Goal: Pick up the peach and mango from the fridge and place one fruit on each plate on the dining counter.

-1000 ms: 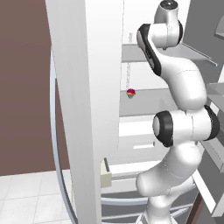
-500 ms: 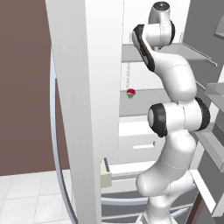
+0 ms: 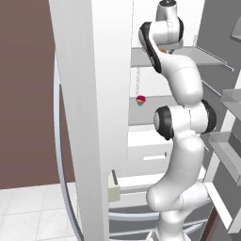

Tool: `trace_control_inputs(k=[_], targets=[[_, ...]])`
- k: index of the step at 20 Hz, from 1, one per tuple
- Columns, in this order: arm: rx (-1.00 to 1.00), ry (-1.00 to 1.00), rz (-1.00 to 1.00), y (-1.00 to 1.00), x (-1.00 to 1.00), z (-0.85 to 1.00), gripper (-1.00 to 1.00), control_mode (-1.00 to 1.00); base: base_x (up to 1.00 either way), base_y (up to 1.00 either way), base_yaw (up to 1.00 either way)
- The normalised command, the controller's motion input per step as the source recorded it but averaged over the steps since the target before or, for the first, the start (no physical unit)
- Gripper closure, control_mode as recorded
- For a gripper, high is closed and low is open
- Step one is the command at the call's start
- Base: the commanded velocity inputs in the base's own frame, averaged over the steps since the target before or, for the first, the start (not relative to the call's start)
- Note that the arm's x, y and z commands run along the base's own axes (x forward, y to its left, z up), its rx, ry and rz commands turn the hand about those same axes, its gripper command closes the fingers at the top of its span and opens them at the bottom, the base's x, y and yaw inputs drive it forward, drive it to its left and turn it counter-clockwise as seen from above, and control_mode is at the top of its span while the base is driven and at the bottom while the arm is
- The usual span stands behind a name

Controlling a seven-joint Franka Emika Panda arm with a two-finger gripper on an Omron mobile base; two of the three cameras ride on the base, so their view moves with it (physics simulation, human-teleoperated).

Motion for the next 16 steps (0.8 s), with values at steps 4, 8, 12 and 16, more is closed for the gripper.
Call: trace_control_inputs(k=[4,8,12,16], targets=[[0.0,0.09,-0.06,0.1,0.18,-0.14,-1.0,-1.0,0.0,0.0,0.0],[0.0,0.04,-0.05,0.18,0.05,-0.45,-1.0,-1.0,0.0,0.0,0.0],[-0.01,0.0,-0.03,0.17,-0.04,-0.96,1.0,-1.0,0.0,0.0,0.0],[0.0,-0.2,0.0,-0.21,-0.29,-1.0,1.0,-1.0,0.0,0.0,0.0]])
